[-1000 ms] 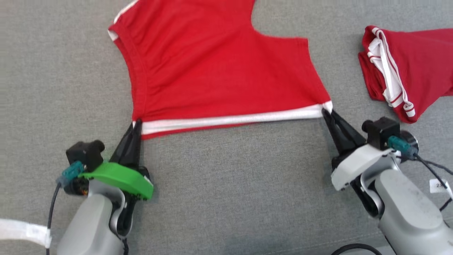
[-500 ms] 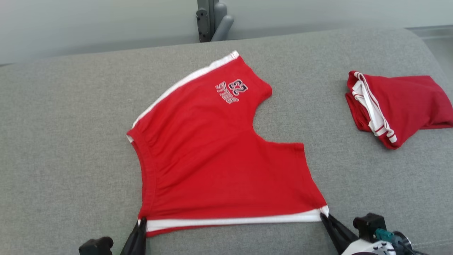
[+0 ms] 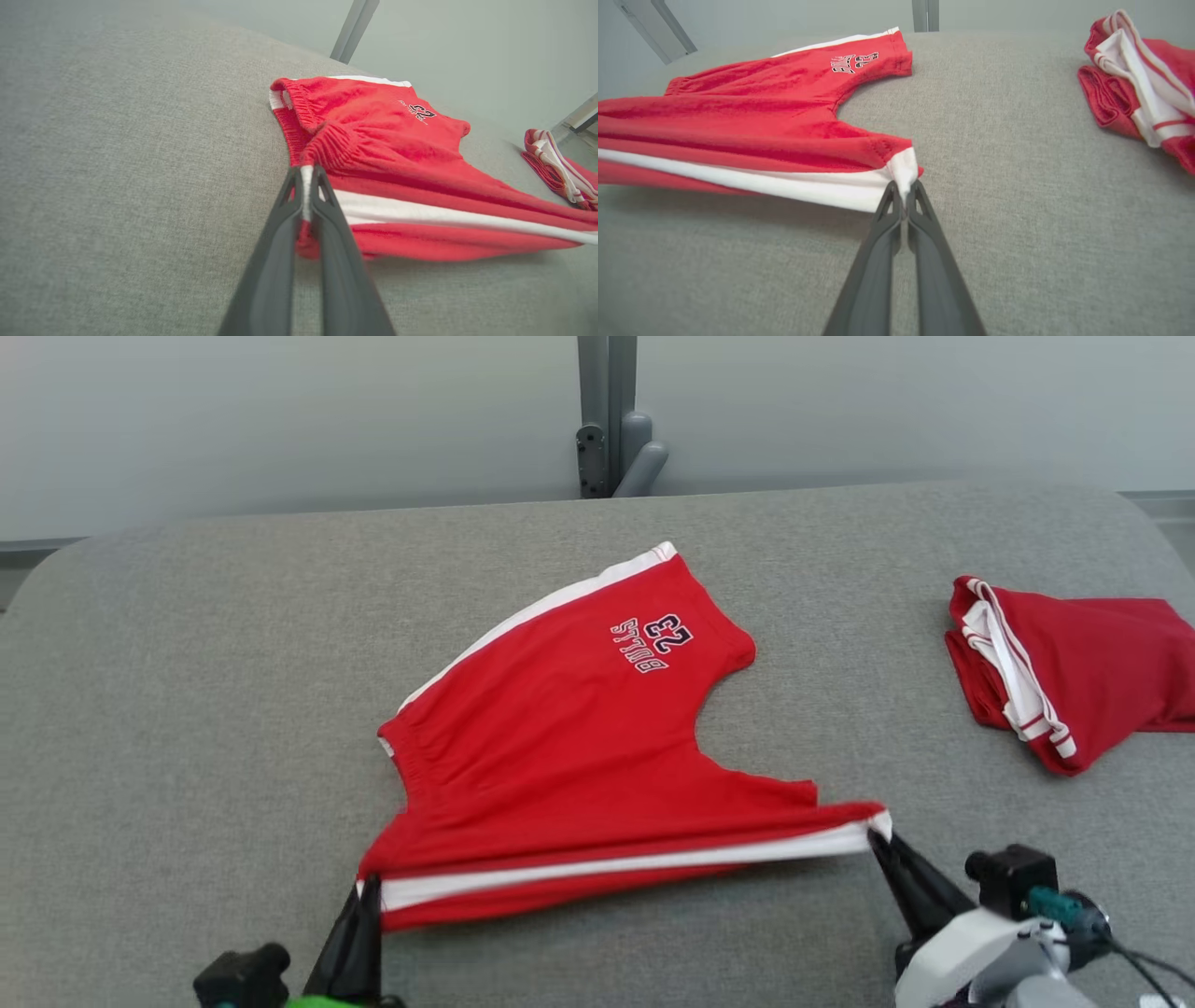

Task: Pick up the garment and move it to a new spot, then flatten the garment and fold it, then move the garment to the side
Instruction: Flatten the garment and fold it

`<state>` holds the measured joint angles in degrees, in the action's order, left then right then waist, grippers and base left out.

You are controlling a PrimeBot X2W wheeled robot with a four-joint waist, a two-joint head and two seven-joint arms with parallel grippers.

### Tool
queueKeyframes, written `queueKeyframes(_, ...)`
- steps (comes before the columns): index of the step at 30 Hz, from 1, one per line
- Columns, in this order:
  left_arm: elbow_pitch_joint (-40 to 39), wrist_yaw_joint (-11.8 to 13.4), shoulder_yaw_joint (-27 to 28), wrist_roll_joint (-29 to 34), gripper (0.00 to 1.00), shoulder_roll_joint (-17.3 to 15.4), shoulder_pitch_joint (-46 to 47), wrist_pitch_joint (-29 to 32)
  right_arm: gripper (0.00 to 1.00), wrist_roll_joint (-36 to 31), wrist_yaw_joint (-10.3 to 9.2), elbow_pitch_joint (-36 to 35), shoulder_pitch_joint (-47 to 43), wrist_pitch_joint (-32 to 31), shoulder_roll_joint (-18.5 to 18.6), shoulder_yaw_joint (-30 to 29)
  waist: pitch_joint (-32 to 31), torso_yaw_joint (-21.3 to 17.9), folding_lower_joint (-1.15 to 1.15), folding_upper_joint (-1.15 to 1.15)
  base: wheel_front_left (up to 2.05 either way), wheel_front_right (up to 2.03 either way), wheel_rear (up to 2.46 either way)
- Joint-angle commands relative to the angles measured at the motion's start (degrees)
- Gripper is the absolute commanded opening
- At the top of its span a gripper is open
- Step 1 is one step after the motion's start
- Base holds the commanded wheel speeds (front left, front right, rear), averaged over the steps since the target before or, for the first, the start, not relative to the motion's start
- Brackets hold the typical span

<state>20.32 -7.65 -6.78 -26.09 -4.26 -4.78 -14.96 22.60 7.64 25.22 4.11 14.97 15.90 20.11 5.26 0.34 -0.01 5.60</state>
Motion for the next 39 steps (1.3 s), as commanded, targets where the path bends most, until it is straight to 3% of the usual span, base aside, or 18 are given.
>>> queueKeyframes(1, -0.94, 0.29, 0.58, 0.32, 0.0, -0.51, 2.09, -0.27, 0.0, -0.4, -0.3, 0.64, 2.17, 0.11, 0.96, -1.59, 1.2, 2.11, 0.01, -0.02, 0.0, 0.0, 0.0)
queueKeyframes(11, -1.49, 0.24, -3.57, -1.84, 0.0, 0.91, 17.24, -0.22, 0.0, -4.57, -0.26, 10.11, 25.02, 0.1, 1.75, -1.33, 13.74, 8.32, 0.01, -0.02, 0.0, 0.0, 0.0)
queueKeyframes(20, 1.45, 0.23, -6.19, -8.75, 0.0, 1.17, 25.75, -0.21, 0.0, -6.77, -0.25, 21.19, 42.82, 0.11, 1.85, 1.13, 22.89, 11.84, 0.01, -0.02, 0.0, 0.0, 0.0)
queueKeyframes(30, 1.24, 0.23, -8.44, -13.99, 0.0, 1.16, 31.47, -0.21, 0.0, -7.85, -0.26, 29.13, 55.32, 0.1, 2.49, 3.95, 28.43, 14.63, 0.01, -0.02, 0.0, 0.0, 0.0)
queueKeyframes(39, 0.35, 0.22, -10.43, -13.67, 0.0, 1.19, 35.0, -0.21, 0.0, -8.89, -0.24, 32.56, 60.71, 0.1, 2.28, 4.4, 30.25, 15.72, 0.01, -0.02, 0.0, 0.0, 0.0)
